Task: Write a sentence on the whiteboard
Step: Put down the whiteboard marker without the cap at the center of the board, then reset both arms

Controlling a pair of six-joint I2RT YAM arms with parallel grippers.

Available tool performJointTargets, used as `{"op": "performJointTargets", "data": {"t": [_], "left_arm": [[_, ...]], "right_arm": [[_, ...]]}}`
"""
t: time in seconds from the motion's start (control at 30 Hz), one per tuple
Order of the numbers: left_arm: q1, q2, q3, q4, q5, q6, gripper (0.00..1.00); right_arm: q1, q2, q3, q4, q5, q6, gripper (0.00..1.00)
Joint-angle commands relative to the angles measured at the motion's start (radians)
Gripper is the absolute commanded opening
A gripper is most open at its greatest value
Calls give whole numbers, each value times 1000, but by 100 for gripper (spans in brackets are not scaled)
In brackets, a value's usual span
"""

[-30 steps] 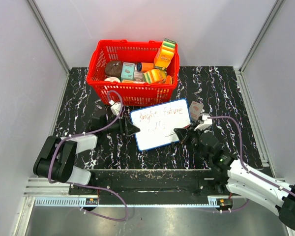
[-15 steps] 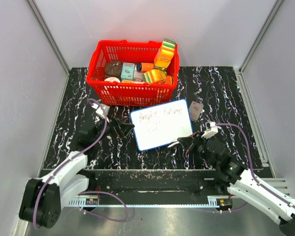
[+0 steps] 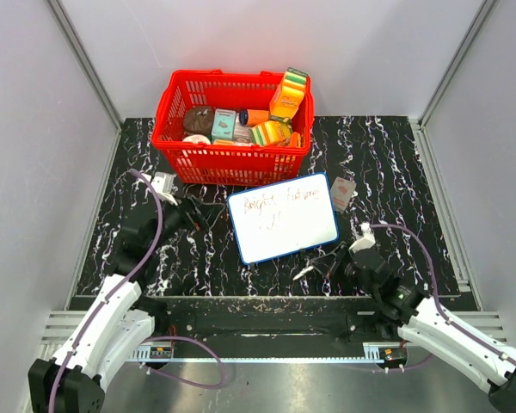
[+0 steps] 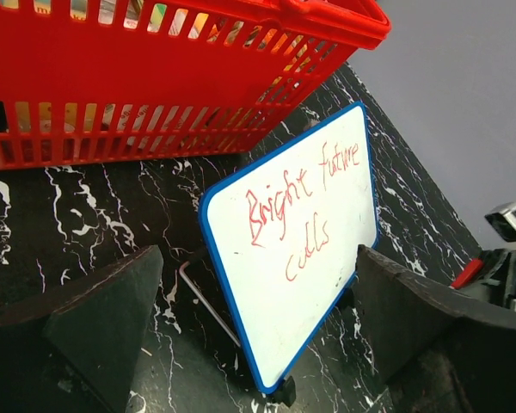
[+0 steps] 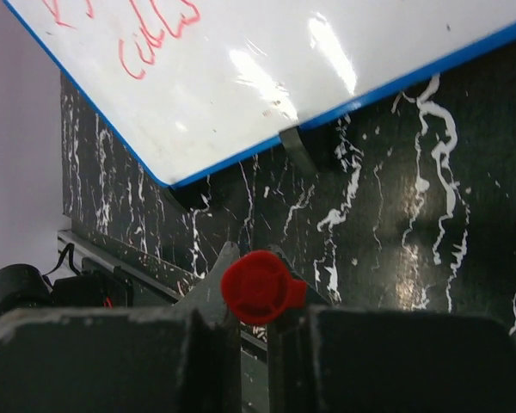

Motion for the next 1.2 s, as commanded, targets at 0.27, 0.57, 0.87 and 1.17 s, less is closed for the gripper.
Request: {"op": "performJointTargets", "data": {"t": [0.27,0.57,0.87,1.17], "left_arm": [[0,41,178,-90,113,-30,99],[-1,37,177,-88,127,-38,99],[0,40,166,-68,197,-24,99],[0,34,168,-220,-23,-27,99]], "right_arm": [[-4,16,-64,2,-11,94,31],[-4,33,-24,8,19,47,65],[-4,42,27,20,51,-33,89],[-6,209,227,15,226,-306,100]]}}
